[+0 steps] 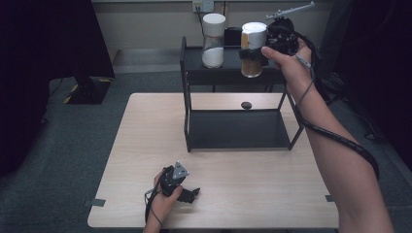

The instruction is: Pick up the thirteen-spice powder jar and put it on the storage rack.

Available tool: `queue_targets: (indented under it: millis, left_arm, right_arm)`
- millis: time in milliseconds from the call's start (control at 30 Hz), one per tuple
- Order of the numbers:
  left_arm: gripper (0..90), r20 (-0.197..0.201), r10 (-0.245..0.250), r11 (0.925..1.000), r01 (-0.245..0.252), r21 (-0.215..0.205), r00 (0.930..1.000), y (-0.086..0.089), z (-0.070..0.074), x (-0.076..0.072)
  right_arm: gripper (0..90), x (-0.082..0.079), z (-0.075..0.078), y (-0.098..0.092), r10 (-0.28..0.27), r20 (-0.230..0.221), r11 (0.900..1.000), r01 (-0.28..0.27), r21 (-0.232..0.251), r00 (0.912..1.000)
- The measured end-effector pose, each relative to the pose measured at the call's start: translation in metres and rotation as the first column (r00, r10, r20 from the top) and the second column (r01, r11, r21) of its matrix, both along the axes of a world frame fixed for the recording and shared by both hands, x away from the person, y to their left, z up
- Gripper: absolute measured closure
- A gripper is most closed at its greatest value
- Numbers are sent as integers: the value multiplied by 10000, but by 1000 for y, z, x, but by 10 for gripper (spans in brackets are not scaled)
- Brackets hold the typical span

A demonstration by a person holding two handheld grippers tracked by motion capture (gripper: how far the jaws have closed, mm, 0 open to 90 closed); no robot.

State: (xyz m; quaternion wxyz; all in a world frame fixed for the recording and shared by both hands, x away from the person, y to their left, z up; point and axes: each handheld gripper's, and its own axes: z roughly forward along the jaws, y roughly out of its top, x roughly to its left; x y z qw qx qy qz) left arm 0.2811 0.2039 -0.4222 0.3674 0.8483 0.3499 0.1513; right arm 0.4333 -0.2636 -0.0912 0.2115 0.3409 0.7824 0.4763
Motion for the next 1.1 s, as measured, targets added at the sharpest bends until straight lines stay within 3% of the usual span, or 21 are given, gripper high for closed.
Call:
queue_targets:
  millis: [200, 500, 633, 867, 1033, 1100]
  left_arm:
    - [0, -7, -9, 10000, 9, 13, 10000, 0, 0, 0]
    - [0, -3, -7, 10000, 7, 8, 10000, 0, 0, 0]
    - [0, 0, -4, 10000, 4, 4, 10000, 0, 0, 0]
    - [0, 7, 38, 10000, -38, 5, 10000, 0, 0, -1]
    - [0, 6, 44, 10000, -44, 5, 10000, 0, 0, -1]
    - [0, 6, 46, 10000, -46, 4, 10000, 0, 0, -1]
  right_arm:
    - [299, 11, 4, 5, -262, 114, 9996, 261, 80, 9996]
    - [299, 26, -9, 10, -777, 185, 9968, 773, 221, 9968]
    - [299, 27, -13, 14, -933, 292, 9956, 933, 31, 9952]
    - [297, 27, -22, 10, -944, 425, 9950, 929, 368, 9946]
    - [280, 26, -18, 14, -939, 515, 9956, 938, 49, 9943]
    - [224, 26, -16, 15, -967, 476, 9953, 970, -40, 9942]
